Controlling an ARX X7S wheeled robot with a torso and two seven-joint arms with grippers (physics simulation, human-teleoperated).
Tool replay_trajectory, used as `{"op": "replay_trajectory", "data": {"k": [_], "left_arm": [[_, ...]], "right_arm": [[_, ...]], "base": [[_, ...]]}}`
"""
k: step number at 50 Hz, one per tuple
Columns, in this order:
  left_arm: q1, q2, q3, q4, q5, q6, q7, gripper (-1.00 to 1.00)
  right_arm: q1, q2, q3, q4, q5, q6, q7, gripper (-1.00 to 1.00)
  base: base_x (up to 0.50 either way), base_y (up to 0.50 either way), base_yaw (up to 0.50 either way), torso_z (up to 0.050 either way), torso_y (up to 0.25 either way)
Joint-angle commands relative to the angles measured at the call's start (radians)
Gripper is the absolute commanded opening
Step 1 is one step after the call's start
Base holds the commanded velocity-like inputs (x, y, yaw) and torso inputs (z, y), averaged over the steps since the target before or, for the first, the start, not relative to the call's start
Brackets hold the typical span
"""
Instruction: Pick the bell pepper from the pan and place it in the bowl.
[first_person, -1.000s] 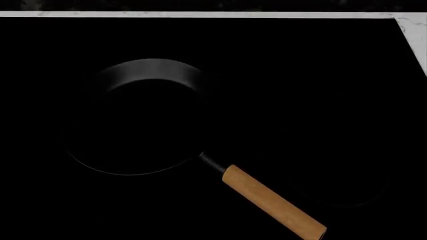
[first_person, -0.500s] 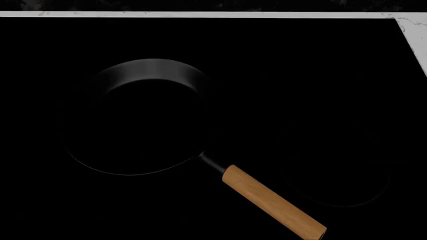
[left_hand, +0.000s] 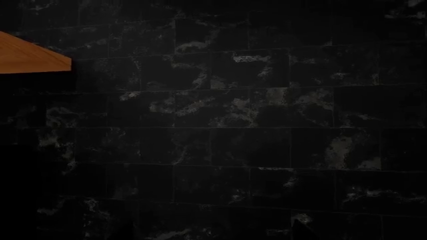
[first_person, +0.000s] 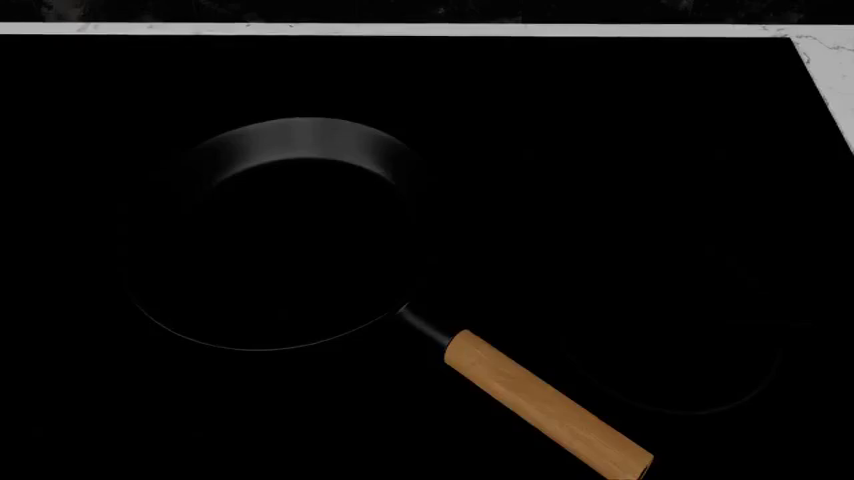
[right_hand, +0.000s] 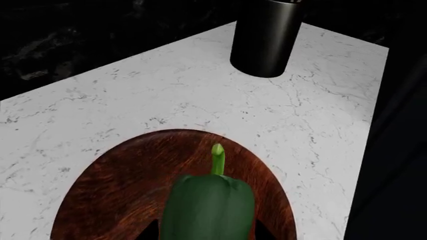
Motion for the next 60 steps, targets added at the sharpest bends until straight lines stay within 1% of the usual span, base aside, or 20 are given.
{"op": "replay_trajectory", "data": {"k": [1, 8, 26, 52, 60], "left_arm": [[0.297, -0.033, -0.071, 0.015, -0.012, -0.008, -0.01, 1.0], [0.302, -0.036, -0.072, 0.018, -0.018, -0.009, -0.017, 1.0], [0.317, -0.038, -0.066, -0.016, -0.035, 0.026, -0.037, 1.0], [0.348, -0.045, -0.076, -0.042, -0.061, 0.064, -0.061, 1.0], [0.349, -0.051, -0.078, -0.027, -0.069, 0.049, -0.066, 1.0]], "right_arm": [[0.006, 0.004, 0.016, 0.031, -0.018, 0.018, -0.014, -1.0], [-0.044, 0.004, -0.026, 0.025, -0.035, -0.059, -0.049, -1.0], [-0.111, 0.004, -0.075, 0.056, -0.062, -0.154, -0.097, -1.0], [-0.182, 0.004, -0.123, 0.054, -0.072, -0.244, -0.127, -1.0], [-0.197, 0.004, -0.133, 0.055, -0.075, -0.264, -0.136, -1.0]], "base": [[-0.02, 0.0, 0.02, -0.015, -0.013], [-0.02, 0.01, 0.02, -0.015, -0.013], [-0.02, 0.01, 0.02, -0.016, -0.013], [-0.02, 0.01, 0.02, -0.016, -0.013], [-0.02, 0.01, 0.02, -0.016, -0.013]]}}
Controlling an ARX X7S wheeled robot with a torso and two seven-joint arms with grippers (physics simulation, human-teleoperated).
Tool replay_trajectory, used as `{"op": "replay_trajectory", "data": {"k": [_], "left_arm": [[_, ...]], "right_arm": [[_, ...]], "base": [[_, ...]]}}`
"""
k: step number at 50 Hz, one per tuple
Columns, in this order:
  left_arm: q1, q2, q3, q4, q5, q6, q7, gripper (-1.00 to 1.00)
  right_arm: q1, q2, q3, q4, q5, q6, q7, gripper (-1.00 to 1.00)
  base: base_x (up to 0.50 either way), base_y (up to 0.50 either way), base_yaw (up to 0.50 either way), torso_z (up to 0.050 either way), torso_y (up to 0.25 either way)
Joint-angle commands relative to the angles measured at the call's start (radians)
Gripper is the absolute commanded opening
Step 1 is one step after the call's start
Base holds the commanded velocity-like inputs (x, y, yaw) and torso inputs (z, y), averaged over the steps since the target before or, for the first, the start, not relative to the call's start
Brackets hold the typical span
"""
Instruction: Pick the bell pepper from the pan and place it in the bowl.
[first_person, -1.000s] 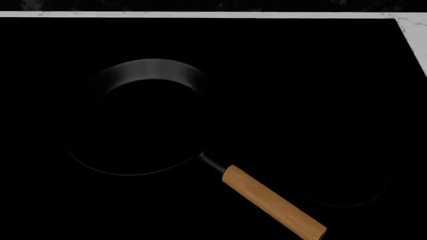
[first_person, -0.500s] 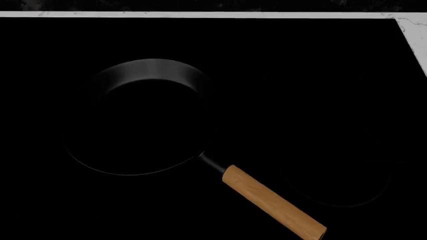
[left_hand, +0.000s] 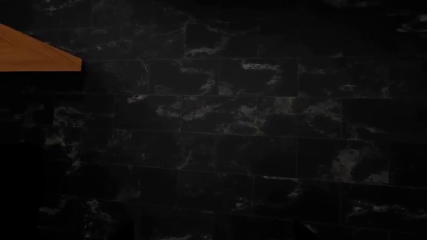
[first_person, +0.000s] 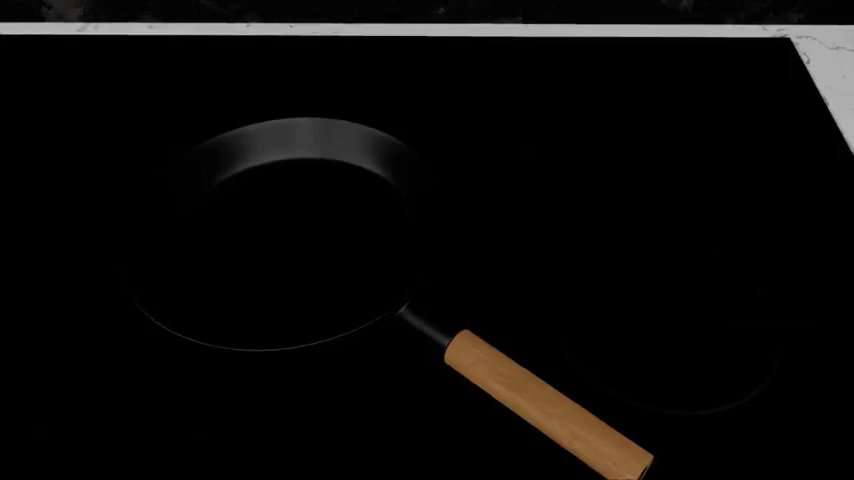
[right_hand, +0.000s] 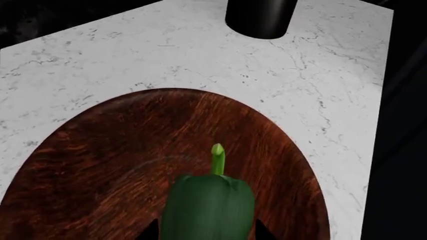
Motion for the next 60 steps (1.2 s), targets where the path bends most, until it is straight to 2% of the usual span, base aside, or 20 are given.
{"op": "replay_trajectory", "data": {"k": [1, 38, 39, 60], "left_arm": [[0.352, -0.05, -0.055, 0.008, -0.01, -0.005, -0.009, 1.0], [0.389, -0.057, -0.057, -0.008, -0.04, 0.025, -0.039, 1.0], [0.391, -0.057, -0.058, -0.012, -0.042, 0.029, -0.039, 1.0], [0.423, -0.065, -0.063, 0.0, -0.061, 0.031, -0.05, 1.0]], "right_arm": [[-0.003, 0.007, -0.007, 0.0, -0.014, -0.014, -0.025, -1.0], [-0.075, 0.007, -0.053, 0.007, -0.024, -0.113, -0.083, -1.0], [-0.075, 0.007, -0.052, 0.007, -0.024, -0.114, -0.084, 1.0], [-0.065, 0.007, -0.027, -0.001, -0.024, -0.108, -0.077, 1.0]], "base": [[-0.02, 0.01, 0.02, -0.015, -0.013], [-0.02, 0.01, 0.02, -0.015, -0.013], [-0.02, 0.01, 0.02, -0.015, -0.014], [-0.02, 0.01, 0.02, -0.015, -0.014]]}}
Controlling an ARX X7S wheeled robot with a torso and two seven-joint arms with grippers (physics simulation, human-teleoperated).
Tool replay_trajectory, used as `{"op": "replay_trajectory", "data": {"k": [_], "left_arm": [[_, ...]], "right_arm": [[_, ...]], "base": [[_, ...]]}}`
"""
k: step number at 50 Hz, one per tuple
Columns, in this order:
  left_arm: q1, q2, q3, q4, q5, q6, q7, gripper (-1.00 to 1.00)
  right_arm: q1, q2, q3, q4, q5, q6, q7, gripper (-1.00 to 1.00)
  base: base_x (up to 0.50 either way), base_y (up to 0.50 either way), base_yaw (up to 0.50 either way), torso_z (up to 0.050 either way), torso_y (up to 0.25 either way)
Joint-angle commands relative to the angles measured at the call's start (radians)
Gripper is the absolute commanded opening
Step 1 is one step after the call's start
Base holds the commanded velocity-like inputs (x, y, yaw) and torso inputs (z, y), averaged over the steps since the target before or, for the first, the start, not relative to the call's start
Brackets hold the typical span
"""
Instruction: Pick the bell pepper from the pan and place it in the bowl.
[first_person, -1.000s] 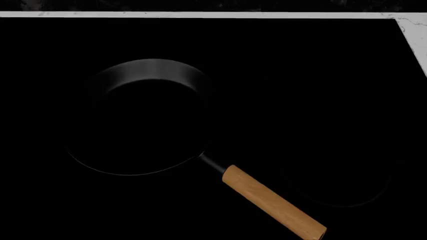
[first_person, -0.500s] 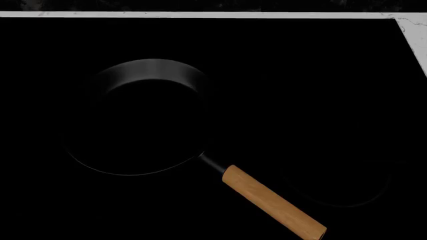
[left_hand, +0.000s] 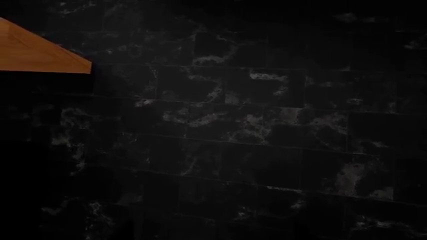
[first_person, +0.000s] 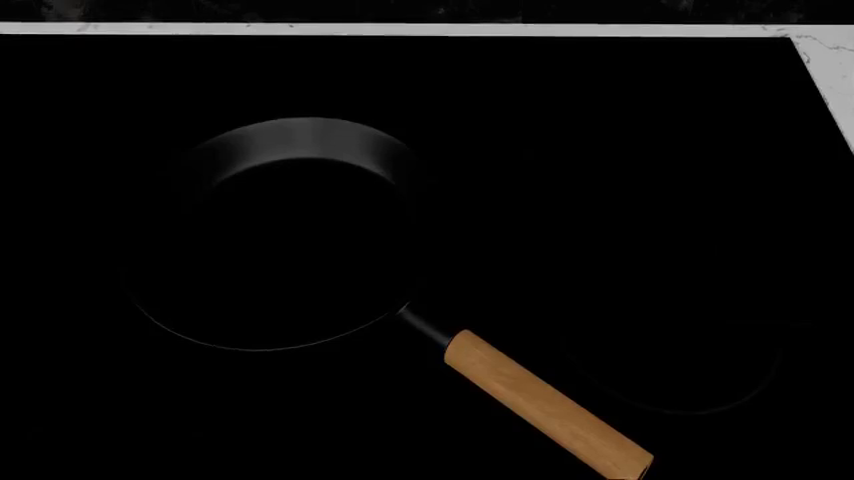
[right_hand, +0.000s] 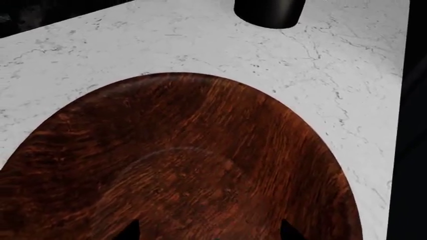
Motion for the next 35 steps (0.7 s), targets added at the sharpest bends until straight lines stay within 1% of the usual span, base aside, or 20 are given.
{"op": "replay_trajectory", "data": {"k": [1, 4, 9, 24, 25, 27, 33, 35], "left_arm": [[0.426, -0.064, -0.04, 0.005, -0.011, 0.002, -0.006, 1.0], [0.421, -0.064, -0.036, 0.004, -0.014, 0.001, -0.007, 1.0], [0.424, -0.064, -0.035, -0.011, -0.02, 0.018, -0.008, 1.0], [0.437, -0.068, -0.044, -0.025, -0.04, 0.039, -0.009, 1.0], [0.444, -0.068, -0.057, -0.02, -0.05, 0.048, -0.002, 1.0], [0.443, -0.068, -0.057, -0.014, -0.054, 0.044, -0.002, 1.0], [0.455, -0.07, -0.068, 0.004, -0.065, 0.039, -0.001, 1.0], [0.458, -0.071, -0.07, 0.004, -0.068, 0.039, -0.001, 1.0]], "right_arm": [[0.027, 0.01, 0.026, -0.008, 0.002, 0.026, 0.008, 1.0], [0.043, 0.01, 0.044, -0.017, 0.006, 0.047, 0.024, 1.0], [0.102, 0.01, 0.107, -0.034, 0.014, 0.135, 0.061, 1.0], [0.215, 0.01, 0.234, -0.107, 0.057, 0.284, 0.139, 1.0], [0.351, -0.004, 0.365, -0.231, 0.161, 0.434, 0.25, 1.0], [0.386, -0.044, 0.394, -0.239, 0.192, 0.496, 0.292, 1.0], [0.468, -0.144, 0.428, -0.268, 0.275, 0.556, 0.386, 1.0], [0.546, -0.18, 0.362, -0.281, 0.291, 0.56, 0.394, 1.0]], "base": [[-0.02, 0.01, 0.02, -0.015, -0.014], [-0.02, 0.01, 0.02, -0.015, -0.014], [-0.02, 0.01, 0.02, -0.015, -0.014], [-0.02, 0.01, 0.02, -0.015, -0.014], [-0.02, 0.01, 0.02, -0.015, -0.013], [-0.02, 0.01, 0.02, -0.015, -0.013], [-0.02, 0.01, 0.02, -0.015, -0.013], [-0.02, 0.01, 0.02, -0.015, -0.013]]}}
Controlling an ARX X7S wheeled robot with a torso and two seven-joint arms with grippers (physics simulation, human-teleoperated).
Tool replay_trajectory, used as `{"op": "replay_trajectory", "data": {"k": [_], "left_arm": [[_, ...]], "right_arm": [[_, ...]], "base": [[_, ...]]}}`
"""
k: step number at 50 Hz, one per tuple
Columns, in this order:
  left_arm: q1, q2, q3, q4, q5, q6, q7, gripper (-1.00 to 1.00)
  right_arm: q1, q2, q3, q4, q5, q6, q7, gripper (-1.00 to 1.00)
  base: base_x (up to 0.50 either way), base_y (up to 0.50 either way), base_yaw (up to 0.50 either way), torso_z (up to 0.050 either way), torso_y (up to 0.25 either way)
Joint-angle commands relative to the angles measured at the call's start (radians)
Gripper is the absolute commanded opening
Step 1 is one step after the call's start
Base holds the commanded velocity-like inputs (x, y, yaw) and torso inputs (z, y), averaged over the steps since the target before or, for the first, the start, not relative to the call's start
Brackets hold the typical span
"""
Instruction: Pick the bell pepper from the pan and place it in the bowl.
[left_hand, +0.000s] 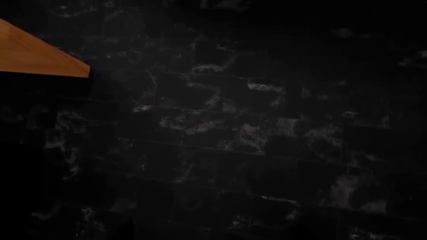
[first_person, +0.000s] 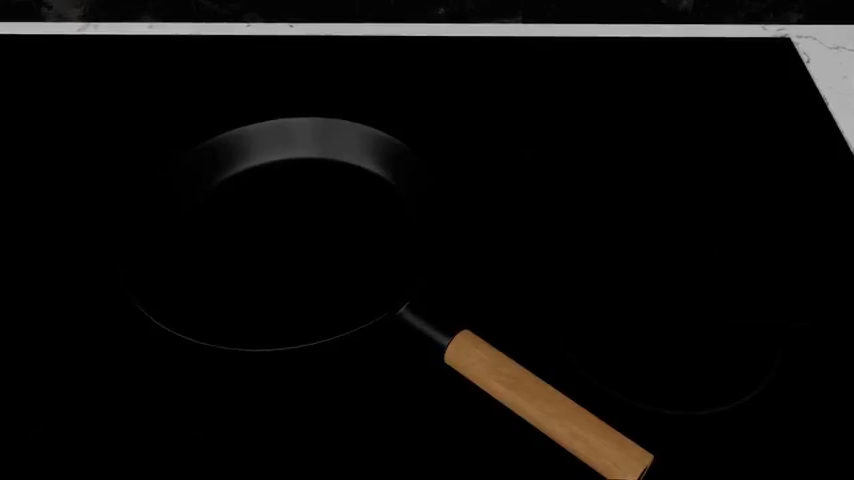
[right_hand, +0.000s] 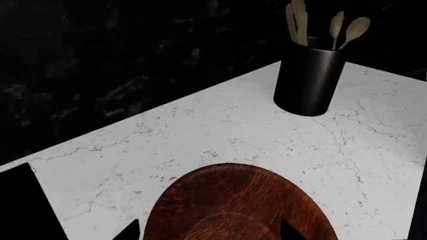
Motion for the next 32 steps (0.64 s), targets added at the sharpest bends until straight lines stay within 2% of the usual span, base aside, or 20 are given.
{"op": "replay_trajectory", "data": {"k": [1, 7, 32], "left_arm": [[0.461, -0.069, -0.045, 0.014, -0.021, 0.004, 0.002, 1.0], [0.475, -0.072, -0.054, 0.012, -0.03, 0.017, 0.004, 1.0], [0.496, -0.075, -0.062, 0.021, -0.054, 0.021, -0.01, 1.0]], "right_arm": [[0.274, -0.117, 0.004, -0.101, 0.132, 0.158, 0.139, 1.0], [0.414, -0.205, -0.142, -0.133, 0.16, 0.112, 0.137, 1.0], [0.332, -0.451, -0.138, -0.321, 0.127, -0.067, 0.113, 1.0]], "base": [[-0.02, 0.01, 0.02, -0.015, -0.013], [-0.02, 0.01, 0.02, -0.015, -0.013], [-0.02, 0.01, 0.02, -0.015, -0.014]]}}
